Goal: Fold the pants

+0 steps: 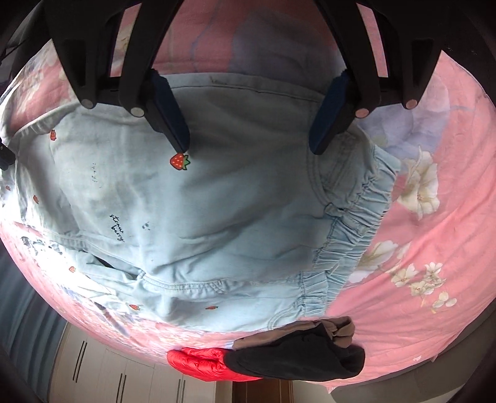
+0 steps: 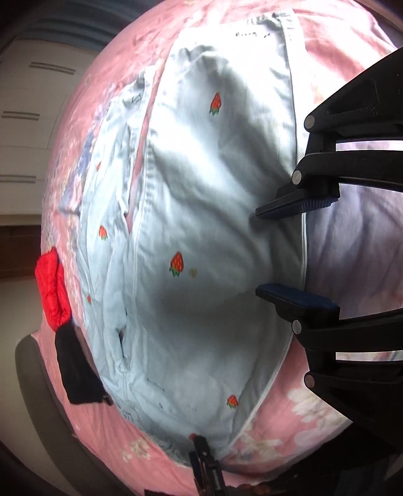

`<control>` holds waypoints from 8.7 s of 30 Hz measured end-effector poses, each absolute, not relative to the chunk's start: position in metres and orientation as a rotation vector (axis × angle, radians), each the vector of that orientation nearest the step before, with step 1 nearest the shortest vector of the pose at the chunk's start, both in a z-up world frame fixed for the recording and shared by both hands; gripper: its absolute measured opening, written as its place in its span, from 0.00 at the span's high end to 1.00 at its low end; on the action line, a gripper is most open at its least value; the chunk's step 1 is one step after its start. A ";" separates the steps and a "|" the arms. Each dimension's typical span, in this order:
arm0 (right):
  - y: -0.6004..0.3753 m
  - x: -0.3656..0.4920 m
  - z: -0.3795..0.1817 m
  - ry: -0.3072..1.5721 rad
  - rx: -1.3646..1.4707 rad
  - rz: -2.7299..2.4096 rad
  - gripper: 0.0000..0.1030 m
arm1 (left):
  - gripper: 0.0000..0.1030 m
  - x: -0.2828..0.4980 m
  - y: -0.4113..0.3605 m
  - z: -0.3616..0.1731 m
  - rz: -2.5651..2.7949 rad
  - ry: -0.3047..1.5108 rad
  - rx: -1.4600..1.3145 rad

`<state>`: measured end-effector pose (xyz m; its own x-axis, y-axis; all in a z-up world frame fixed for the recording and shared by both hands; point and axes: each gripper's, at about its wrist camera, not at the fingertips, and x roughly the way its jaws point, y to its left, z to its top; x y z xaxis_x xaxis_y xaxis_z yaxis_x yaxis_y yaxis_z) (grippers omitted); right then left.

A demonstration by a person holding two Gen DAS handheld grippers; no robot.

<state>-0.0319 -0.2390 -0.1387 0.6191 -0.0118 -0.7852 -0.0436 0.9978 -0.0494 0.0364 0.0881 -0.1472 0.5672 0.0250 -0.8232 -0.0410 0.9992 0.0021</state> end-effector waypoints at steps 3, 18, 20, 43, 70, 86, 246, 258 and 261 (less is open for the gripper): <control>-0.229 -0.037 -0.121 0.817 -0.057 0.050 0.60 | 0.19 0.038 0.090 -0.140 0.088 0.960 -0.015; -0.190 -0.017 -0.151 0.862 -0.064 0.274 0.58 | 0.17 0.046 0.104 -0.143 0.062 1.001 -0.038; -0.211 -0.021 -0.149 0.868 -0.079 0.183 0.58 | 0.17 0.049 0.106 -0.135 0.096 0.981 -0.026; -0.217 0.069 -0.101 0.863 -0.146 0.394 0.43 | 0.14 0.189 0.189 -0.112 0.124 0.935 -0.249; -0.111 0.303 -0.136 1.014 -0.426 0.661 0.71 | 0.66 0.252 0.188 -0.138 -0.190 1.019 -0.191; -0.135 0.137 -0.030 0.682 -0.393 0.592 0.95 | 0.79 0.136 0.186 -0.074 -0.255 0.715 -0.158; -0.305 0.229 -0.138 1.136 0.268 -0.075 0.55 | 0.84 0.046 -0.162 -0.156 -0.695 0.983 0.158; -0.374 0.118 -0.082 0.802 0.565 0.086 0.95 | 0.89 0.041 -0.154 -0.149 -0.684 0.977 0.116; -0.409 0.055 -0.067 0.639 0.725 0.134 0.95 | 0.89 0.031 -0.157 -0.140 -0.695 0.936 0.156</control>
<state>0.0552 -0.4087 -0.0670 0.8034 0.3272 -0.4975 0.1001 0.7493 0.6546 0.0311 -0.1568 -0.1398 0.3952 -0.4805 -0.7829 0.6108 0.7740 -0.1667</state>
